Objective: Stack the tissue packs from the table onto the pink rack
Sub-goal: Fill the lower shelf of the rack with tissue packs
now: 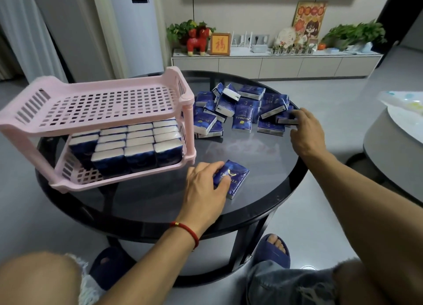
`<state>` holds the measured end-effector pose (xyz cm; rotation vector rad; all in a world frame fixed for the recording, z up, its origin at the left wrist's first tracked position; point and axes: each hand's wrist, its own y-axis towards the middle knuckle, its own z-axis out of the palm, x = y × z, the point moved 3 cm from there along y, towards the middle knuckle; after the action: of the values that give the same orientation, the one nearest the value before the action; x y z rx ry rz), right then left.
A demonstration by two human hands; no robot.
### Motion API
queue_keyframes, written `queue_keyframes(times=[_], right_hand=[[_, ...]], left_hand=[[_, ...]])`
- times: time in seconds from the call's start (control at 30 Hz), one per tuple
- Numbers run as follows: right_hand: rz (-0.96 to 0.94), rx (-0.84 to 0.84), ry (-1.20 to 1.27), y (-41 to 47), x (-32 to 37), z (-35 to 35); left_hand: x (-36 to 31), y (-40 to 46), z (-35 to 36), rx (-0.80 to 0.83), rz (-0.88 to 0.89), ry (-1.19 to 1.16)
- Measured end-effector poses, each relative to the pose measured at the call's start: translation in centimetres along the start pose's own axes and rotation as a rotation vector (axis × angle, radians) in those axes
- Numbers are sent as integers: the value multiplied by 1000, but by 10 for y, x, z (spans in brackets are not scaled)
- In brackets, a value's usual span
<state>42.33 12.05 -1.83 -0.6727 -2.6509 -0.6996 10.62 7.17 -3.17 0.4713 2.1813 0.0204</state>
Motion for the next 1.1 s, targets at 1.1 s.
queue_keyframes(times=[1.1], right_hand=[[-320, 624, 546, -126, 134, -54]], left_hand=[[19, -19, -42, -30, -229, -849]])
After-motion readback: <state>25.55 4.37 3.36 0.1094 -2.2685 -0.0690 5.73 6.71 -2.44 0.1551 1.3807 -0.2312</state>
